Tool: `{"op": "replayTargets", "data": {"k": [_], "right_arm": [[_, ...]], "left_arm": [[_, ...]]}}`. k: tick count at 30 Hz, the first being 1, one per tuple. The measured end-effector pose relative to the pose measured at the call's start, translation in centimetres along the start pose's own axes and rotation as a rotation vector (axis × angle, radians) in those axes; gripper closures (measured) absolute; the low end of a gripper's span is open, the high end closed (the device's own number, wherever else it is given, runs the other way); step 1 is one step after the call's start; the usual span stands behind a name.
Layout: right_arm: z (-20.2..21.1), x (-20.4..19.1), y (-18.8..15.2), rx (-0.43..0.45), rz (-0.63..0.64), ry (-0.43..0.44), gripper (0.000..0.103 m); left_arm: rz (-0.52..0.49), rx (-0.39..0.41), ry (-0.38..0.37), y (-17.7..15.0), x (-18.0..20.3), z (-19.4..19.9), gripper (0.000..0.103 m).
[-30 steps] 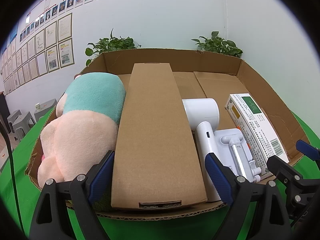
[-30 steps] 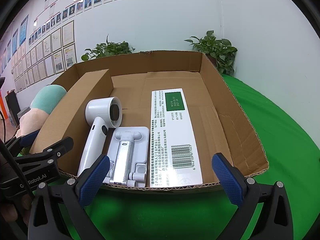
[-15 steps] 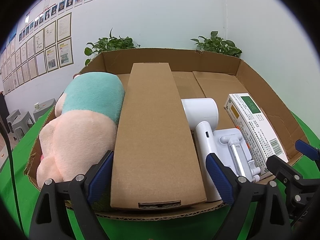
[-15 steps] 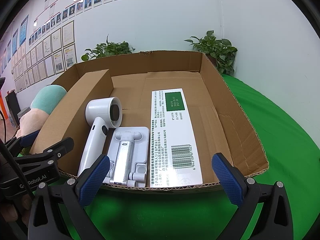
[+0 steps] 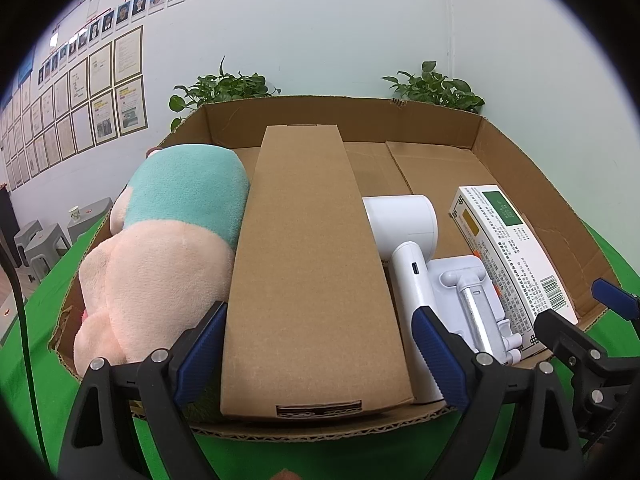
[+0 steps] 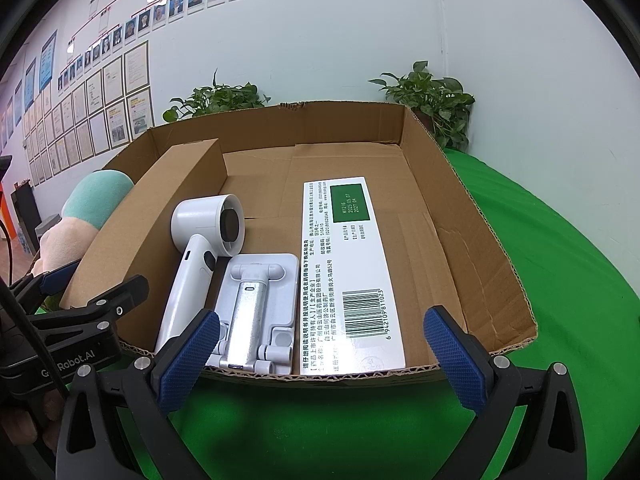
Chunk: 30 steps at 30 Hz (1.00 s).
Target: Organize objects
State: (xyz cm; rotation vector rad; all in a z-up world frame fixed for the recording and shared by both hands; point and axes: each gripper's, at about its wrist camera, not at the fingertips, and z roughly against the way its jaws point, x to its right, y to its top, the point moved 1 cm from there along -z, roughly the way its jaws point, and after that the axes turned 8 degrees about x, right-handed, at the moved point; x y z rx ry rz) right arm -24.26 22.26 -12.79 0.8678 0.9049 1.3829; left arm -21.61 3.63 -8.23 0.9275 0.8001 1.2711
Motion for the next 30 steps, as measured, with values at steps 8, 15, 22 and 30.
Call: {"op": "replayTargets", "data": {"k": [8, 15, 22, 30], "right_arm": [[0.01, -0.02, -0.01, 0.000, -0.001, 0.000, 0.000], [0.00, -0.04, -0.02, 0.000, -0.001, -0.001, 0.000], [0.00, -0.05, -0.02, 0.000, -0.001, -0.001, 0.000], [0.00, -0.07, -0.02, 0.001, -0.001, -0.001, 0.000]], "left_arm": [[-0.001, 0.000, 0.000, 0.01, -0.01, 0.00, 0.012], [0.000, 0.000, 0.000, 0.01, -0.02, -0.02, 0.012], [0.000, 0.000, -0.001, 0.01, -0.05, -0.02, 0.012], [-0.001, -0.005, 0.003, -0.08, 0.02, -0.11, 0.012]]}}
